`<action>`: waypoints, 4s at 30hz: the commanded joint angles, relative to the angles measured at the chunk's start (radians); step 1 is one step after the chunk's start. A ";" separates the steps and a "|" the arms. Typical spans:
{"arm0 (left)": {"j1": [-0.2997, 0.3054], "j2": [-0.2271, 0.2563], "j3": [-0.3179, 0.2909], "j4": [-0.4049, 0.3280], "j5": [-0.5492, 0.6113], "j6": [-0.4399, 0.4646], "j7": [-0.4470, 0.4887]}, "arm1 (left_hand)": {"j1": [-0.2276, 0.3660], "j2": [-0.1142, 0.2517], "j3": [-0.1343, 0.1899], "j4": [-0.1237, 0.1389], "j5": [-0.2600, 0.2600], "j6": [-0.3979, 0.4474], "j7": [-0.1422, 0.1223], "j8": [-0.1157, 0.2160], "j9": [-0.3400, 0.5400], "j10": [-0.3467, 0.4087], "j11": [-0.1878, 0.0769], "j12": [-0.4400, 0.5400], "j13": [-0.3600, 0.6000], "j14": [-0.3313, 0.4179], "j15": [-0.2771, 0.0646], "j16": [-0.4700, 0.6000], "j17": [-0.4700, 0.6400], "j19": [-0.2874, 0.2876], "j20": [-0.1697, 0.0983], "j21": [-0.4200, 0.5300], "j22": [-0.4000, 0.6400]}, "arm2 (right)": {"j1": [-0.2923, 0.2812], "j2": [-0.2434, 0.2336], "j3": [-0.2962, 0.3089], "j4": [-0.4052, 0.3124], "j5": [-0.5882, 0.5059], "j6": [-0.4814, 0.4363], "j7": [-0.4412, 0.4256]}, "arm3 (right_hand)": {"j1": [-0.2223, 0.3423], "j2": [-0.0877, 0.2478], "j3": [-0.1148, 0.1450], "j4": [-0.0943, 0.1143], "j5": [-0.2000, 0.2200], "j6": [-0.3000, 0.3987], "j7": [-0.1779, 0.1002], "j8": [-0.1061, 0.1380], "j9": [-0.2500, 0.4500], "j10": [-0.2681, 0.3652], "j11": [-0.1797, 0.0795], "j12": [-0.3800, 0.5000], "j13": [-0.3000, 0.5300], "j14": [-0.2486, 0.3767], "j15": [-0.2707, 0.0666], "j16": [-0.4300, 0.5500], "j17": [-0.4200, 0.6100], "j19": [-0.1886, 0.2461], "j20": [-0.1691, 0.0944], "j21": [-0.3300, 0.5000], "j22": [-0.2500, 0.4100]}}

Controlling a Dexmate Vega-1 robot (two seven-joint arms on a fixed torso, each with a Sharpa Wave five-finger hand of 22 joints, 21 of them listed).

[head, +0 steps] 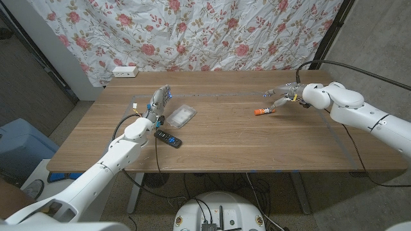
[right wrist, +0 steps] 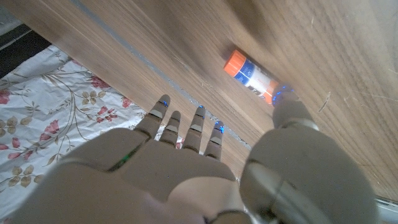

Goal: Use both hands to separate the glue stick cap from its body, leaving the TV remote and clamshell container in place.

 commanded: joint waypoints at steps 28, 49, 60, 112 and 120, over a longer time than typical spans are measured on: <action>0.046 0.028 -0.017 -0.053 -0.005 0.039 0.043 | -0.004 0.112 0.011 0.001 -0.005 0.005 0.003 0.001 0.003 0.003 0.002 -0.002 0.003 0.001 0.010 0.000 0.003 -0.002 0.010 0.001 0.002 | -0.008 0.062 -0.055 0.026 -0.107 -0.077 -0.012 | 0.052 -0.008 0.008 0.014 -0.005 0.050 -0.011 0.002 0.003 0.109 -0.043 0.017 0.001 0.084 -0.036 0.025 0.001 0.054 -0.018 0.002 0.002; 0.043 0.023 -0.015 -0.040 -0.014 0.040 0.034 | -0.004 0.112 0.015 0.000 -0.005 0.006 0.004 0.001 0.003 0.003 0.005 -0.003 0.003 -0.001 0.013 -0.001 0.003 -0.003 0.009 0.001 0.002 | -0.010 0.078 -0.073 0.061 -0.123 -0.079 -0.078 | 0.088 0.002 0.006 0.014 0.003 0.157 -0.012 0.031 0.010 0.219 -0.072 0.030 -0.002 0.159 -0.076 0.044 0.002 0.098 -0.033 0.002 0.002; 0.046 0.022 -0.014 -0.043 -0.016 0.047 0.040 | -0.004 0.112 0.016 0.001 -0.006 0.006 0.005 0.001 0.003 0.002 0.006 -0.003 0.003 -0.003 0.019 -0.001 0.003 -0.003 0.009 0.000 0.002 | -0.026 0.087 -0.071 0.081 -0.119 -0.075 -0.158 | 0.124 -0.006 -0.012 0.016 0.018 0.275 -0.014 0.066 0.014 0.333 -0.120 0.034 -0.007 0.241 -0.136 0.065 0.001 0.144 -0.073 0.001 0.002; 0.051 0.021 -0.012 -0.062 -0.013 0.062 0.060 | -0.006 0.109 0.019 0.002 -0.007 0.011 0.003 0.002 0.003 0.002 0.003 -0.003 0.003 -0.005 0.020 -0.001 0.004 -0.003 0.008 0.001 0.002 | -0.002 0.094 -0.092 0.184 -0.084 0.043 -0.296 | 0.293 0.063 -0.079 0.033 0.024 0.659 -0.019 0.172 0.016 0.675 -0.144 0.009 -0.004 0.398 -0.229 0.137 0.039 0.171 -0.104 -0.014 0.002; 0.050 0.020 -0.011 -0.064 -0.011 0.063 0.061 | -0.006 0.109 0.020 0.002 -0.007 0.012 0.002 0.002 0.004 0.002 0.003 -0.003 0.003 -0.006 0.020 -0.001 0.004 -0.003 0.009 0.001 0.002 | 0.013 0.092 -0.091 0.195 -0.068 0.074 -0.276 | 0.296 0.103 -0.084 0.038 0.019 0.693 -0.019 0.175 0.014 0.717 -0.144 0.009 -0.002 0.409 -0.230 0.153 0.050 0.164 -0.107 -0.012 0.002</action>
